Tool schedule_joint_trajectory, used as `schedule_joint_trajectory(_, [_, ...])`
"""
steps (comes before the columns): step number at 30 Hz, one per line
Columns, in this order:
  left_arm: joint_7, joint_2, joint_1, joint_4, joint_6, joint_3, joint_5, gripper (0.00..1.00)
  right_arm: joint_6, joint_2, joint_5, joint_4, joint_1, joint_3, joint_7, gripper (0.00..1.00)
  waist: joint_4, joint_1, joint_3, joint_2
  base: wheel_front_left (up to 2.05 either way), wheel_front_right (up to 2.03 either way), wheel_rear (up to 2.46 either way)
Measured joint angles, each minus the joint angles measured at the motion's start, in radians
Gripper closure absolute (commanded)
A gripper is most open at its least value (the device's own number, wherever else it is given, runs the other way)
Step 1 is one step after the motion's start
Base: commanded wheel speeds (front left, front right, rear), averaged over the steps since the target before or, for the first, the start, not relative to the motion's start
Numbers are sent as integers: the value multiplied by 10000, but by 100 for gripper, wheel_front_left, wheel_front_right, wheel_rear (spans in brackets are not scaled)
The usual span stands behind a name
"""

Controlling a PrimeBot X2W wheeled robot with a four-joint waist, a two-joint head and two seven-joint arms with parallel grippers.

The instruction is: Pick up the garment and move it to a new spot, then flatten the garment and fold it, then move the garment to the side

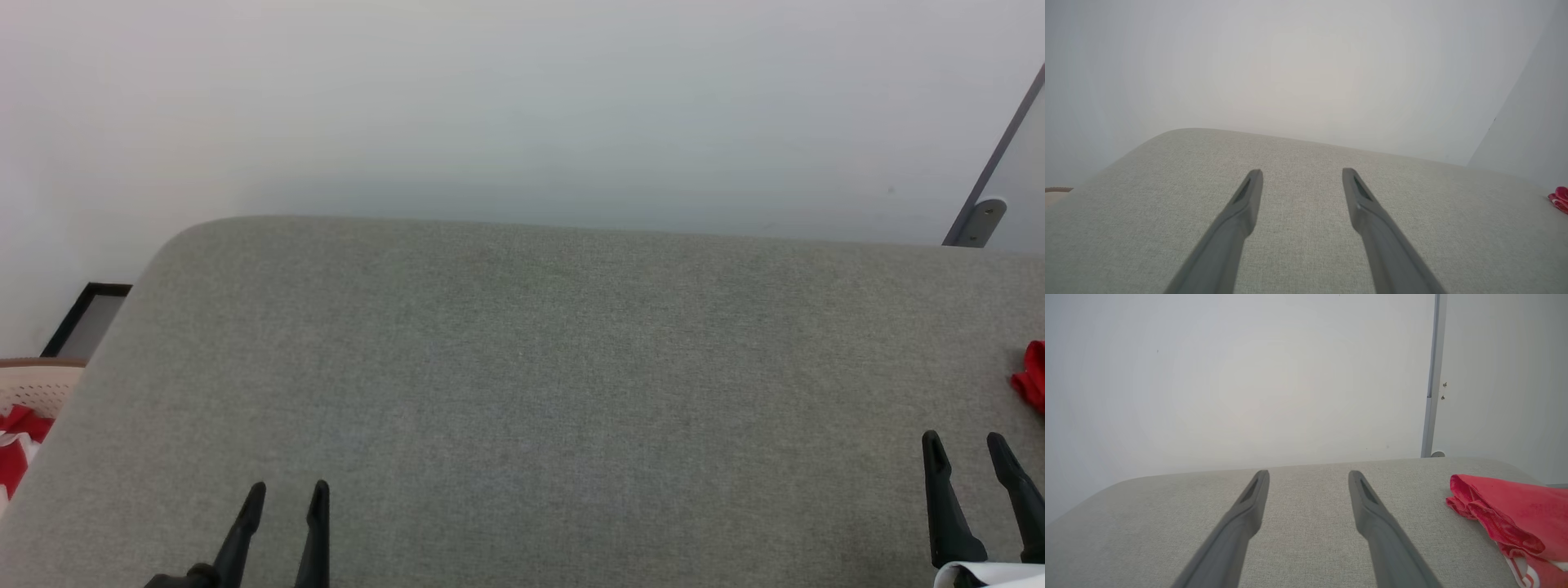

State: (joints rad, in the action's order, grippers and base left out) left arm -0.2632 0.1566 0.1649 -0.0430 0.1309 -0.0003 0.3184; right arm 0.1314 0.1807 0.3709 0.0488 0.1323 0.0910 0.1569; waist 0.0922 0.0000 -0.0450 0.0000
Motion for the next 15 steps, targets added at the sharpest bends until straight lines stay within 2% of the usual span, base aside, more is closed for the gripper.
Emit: schedule_joint_trajectory(15, [0,-121,2,17,0,130,-31,0,0,6,113,25,-1,-63,-2,0,-57,1,78,0,0,0,0])
